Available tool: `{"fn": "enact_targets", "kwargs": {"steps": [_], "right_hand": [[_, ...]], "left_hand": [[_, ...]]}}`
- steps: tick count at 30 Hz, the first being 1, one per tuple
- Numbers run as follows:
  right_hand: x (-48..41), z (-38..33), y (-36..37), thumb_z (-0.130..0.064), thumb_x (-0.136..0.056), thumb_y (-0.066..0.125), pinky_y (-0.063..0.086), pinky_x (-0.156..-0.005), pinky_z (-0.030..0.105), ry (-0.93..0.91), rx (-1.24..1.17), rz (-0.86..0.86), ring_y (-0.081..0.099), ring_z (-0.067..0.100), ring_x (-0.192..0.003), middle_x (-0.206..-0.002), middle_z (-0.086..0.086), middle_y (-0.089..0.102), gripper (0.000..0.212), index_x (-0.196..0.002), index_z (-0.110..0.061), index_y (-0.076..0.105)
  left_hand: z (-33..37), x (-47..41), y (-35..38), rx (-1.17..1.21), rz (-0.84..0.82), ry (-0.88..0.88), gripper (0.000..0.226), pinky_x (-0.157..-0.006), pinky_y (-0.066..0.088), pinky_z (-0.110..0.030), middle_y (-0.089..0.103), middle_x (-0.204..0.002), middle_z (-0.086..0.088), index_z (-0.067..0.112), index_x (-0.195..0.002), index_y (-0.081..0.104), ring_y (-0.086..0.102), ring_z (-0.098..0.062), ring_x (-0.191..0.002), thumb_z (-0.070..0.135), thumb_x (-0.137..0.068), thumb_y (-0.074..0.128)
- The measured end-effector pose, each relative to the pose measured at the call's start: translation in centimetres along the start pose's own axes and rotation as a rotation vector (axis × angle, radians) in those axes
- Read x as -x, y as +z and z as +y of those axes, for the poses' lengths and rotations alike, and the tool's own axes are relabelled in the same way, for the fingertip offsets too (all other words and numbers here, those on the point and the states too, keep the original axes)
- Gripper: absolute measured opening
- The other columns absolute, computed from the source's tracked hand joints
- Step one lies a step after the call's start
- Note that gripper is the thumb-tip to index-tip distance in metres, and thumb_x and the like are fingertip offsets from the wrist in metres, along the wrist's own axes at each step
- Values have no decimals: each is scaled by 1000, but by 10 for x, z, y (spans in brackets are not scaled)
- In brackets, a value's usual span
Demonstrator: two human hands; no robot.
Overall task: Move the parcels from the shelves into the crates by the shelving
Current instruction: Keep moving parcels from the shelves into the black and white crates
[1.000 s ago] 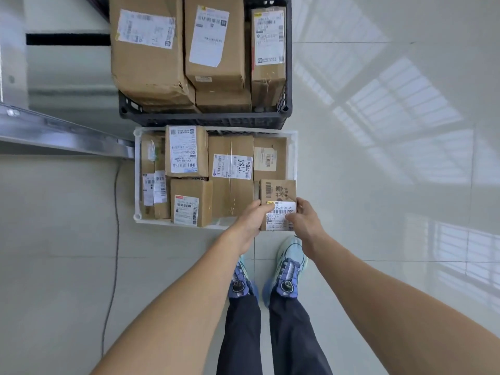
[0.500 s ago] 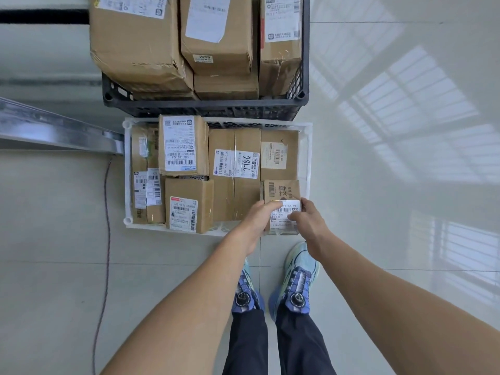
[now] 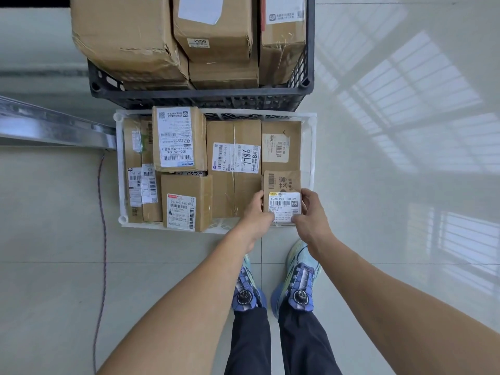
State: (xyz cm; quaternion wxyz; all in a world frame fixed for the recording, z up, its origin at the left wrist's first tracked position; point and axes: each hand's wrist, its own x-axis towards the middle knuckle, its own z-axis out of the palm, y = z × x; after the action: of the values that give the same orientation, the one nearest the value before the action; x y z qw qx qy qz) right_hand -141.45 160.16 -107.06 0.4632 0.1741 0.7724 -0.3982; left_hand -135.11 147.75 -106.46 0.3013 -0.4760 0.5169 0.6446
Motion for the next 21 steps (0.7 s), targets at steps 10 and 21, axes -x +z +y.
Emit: {"fn": "enact_targets", "kwargs": {"steps": [10, 21], "right_hand": [[-7, 14, 9, 17, -88, 45, 56, -97, 47, -56, 190, 7, 57, 15, -105, -116, -13, 58, 70, -141, -28, 38], [-7, 19, 18, -4, -92, 54, 46, -77, 37, -129, 660, 201, 56, 30, -114, -131, 6, 51, 57, -145, -25, 42]], "left_hand": [[-19, -7, 3, -55, 42, -54, 81, -105, 35, -27, 56, -147, 6, 33, -163, 16, 50, -13, -132, 9, -97, 56], [-15, -16, 9, -202, 42, -115, 86, -123, 24, -44, 19, -162, -6, 29, -165, 5, 22, -28, -151, 36, -98, 59]]}}
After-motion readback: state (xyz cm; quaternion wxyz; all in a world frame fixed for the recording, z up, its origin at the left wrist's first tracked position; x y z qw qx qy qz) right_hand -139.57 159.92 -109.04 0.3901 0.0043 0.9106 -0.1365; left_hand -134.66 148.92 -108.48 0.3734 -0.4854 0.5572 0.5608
